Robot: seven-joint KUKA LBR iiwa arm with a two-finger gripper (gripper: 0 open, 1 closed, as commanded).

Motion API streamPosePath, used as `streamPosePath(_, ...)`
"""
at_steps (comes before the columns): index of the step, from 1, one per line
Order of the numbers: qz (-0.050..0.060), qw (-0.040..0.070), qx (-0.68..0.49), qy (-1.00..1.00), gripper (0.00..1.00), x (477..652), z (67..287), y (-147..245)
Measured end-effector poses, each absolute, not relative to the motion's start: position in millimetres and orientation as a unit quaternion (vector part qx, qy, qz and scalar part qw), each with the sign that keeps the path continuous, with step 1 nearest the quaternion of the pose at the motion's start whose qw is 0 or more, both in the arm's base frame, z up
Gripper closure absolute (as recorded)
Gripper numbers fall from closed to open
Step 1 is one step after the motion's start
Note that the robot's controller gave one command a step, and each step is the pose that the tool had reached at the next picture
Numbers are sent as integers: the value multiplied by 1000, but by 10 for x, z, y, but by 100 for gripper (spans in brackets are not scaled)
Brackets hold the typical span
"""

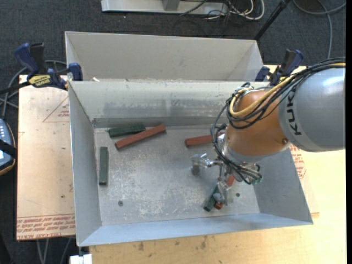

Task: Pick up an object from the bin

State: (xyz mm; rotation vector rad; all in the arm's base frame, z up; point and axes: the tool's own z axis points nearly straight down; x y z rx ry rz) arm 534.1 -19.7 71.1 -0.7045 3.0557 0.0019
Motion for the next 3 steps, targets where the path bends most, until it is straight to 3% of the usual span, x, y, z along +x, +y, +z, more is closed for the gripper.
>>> streamPosePath(1, -1, 2, -323, 946, 0, 4937, 704, -595)
streamPosePath(2, 0, 2, -324, 946, 100, 4942, 711, -577)
streamPosePath(3, -1, 5, -353, 935, 100, 4849, 2028, -451)
